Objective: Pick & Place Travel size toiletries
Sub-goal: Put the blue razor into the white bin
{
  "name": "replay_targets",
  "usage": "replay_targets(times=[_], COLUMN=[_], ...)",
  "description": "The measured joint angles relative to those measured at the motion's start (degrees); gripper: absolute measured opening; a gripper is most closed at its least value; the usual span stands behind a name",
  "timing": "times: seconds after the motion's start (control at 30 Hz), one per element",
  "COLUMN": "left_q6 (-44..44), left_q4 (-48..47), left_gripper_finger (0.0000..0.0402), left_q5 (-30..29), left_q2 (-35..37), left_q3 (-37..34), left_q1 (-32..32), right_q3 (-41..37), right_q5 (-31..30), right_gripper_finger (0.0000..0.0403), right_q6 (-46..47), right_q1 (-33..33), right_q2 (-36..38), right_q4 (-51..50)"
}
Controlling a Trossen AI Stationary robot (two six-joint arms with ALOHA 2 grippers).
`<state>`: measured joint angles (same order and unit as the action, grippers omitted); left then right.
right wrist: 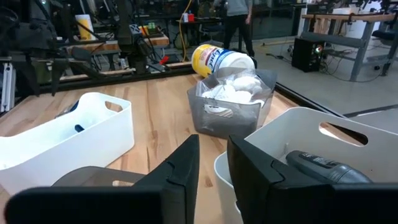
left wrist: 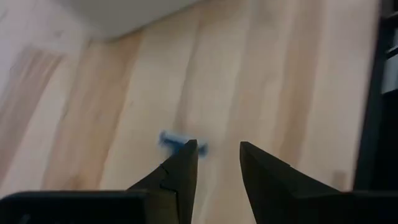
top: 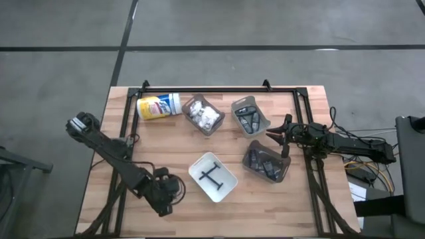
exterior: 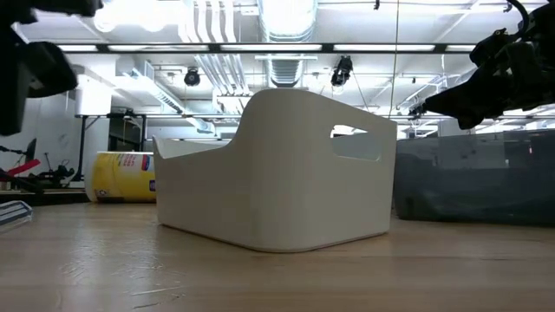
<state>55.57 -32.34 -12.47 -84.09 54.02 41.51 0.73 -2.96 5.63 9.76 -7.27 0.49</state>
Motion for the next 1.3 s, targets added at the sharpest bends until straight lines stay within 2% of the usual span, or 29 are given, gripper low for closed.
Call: replay_targets(times=[0.2,0.5,0.83,1.1,1.3], left_q6=[2.42,6.06,6.14,6.14,6.14], left_q4=[-6.86,-3.62,0.12,8.30,10.06], left_gripper_finger=[0.0124,0.0124,0.0124,0.0124,0.0124], left_q5=[0.46,1.24,1.29,1.27,1.25], left_q2=[0.00,-1.39,-1.92,-1.92,-1.92], left_q3=[-0.07,-4.21,-7.65,-11.13,-13.26], left_q1=[0.81,0.89,0.93,0.99,1.04], right_q3=[0.00,0.00,0.00,0.00,0.01], right_q5=[0.00,0.00,0.00,-0.02,0.00], right_gripper_finger=[0.0057,0.0043,0.0070,0.0098,0.0115], right_q6=[-0.04,0.11,0.09,-0.02,0.13], right_q1=[0.00,0.02,0.00,0.02,0.01], right_q2=[0.00,0.00,0.00,0.00,-0.01], right_q4=[0.02,0.02,0.00,0.02,0.01])
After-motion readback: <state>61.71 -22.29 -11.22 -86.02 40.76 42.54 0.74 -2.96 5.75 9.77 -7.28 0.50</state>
